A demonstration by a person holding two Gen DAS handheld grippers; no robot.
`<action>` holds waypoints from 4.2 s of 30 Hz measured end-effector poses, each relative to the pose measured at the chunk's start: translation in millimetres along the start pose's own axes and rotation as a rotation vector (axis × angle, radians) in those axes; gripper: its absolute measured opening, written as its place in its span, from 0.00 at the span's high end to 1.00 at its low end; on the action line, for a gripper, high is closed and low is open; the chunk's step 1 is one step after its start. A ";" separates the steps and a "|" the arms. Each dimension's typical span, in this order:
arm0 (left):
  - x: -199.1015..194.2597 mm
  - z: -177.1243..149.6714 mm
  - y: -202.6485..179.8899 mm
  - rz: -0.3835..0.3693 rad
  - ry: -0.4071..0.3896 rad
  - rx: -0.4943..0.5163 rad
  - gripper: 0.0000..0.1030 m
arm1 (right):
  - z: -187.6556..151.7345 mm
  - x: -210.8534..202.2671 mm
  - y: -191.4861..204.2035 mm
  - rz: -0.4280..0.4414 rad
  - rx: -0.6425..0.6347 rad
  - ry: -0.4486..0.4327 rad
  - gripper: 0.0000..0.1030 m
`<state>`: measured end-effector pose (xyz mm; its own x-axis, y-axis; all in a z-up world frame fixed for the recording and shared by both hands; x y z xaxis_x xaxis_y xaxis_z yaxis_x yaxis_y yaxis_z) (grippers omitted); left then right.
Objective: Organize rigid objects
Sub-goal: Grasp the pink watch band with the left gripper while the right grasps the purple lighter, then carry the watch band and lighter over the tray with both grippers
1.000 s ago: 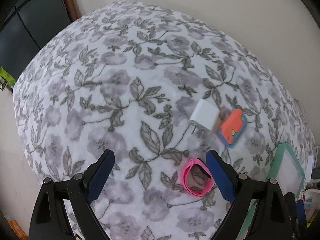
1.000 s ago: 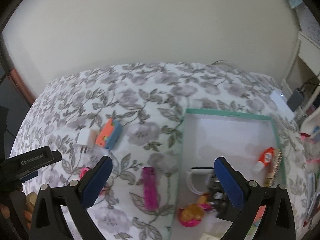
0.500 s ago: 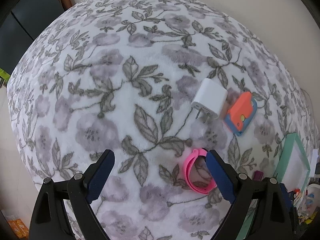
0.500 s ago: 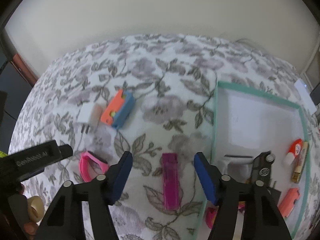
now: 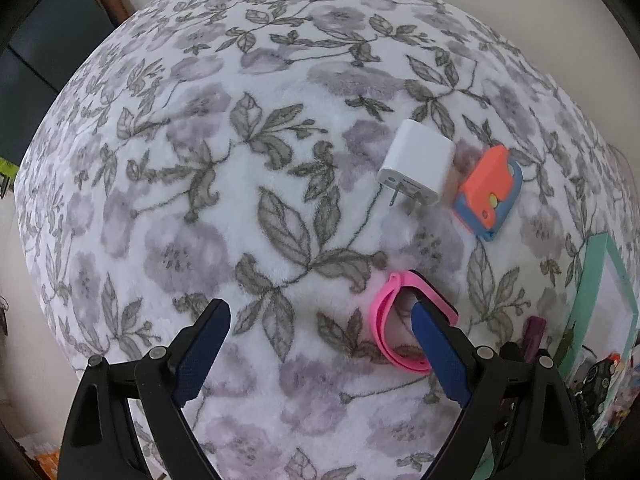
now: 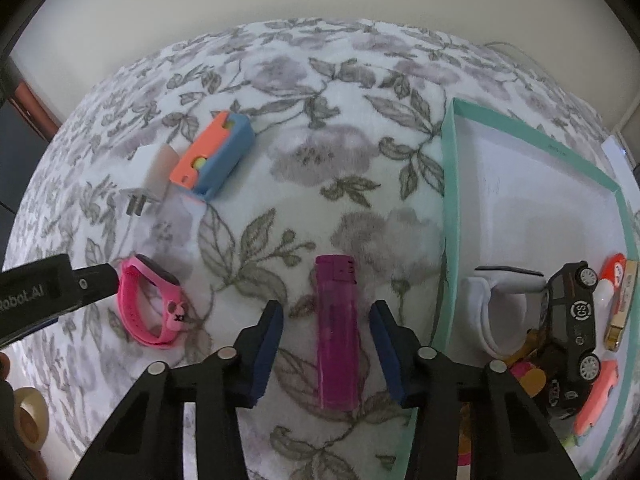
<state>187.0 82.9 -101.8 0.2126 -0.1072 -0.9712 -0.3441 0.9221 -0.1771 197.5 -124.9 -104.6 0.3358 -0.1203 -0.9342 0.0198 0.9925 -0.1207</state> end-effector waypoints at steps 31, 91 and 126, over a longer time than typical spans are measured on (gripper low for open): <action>44.7 -7.0 -55.8 0.060 0.024 0.110 0.68 | -7.7 -6.6 9.8 0.054 -0.052 0.004 0.79; -104.8 -79.9 -193.0 -0.226 -0.253 0.434 0.91 | -19.3 -110.8 -203.7 -0.044 0.418 -0.187 0.80; -22.8 -135.0 -240.5 -0.161 0.033 0.619 0.90 | -55.1 -23.4 -214.3 -0.140 0.386 0.138 0.79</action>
<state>141.5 -186.6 -58.6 0.1857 -0.2641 -0.9464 0.2838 0.9366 -0.2057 133.5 -336.0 -75.4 0.1766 -0.2303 -0.9570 0.4158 0.8987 -0.1395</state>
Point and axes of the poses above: each gripper's, at about its wrist camera, not at the fingertips, and x roughly the way its jaws point, y to its left, z to its top, the point moved 2 cm from there along x, roughly the way its jaws point, and after that the axes turned 12 degrees about -z, right-handed, at the moved point
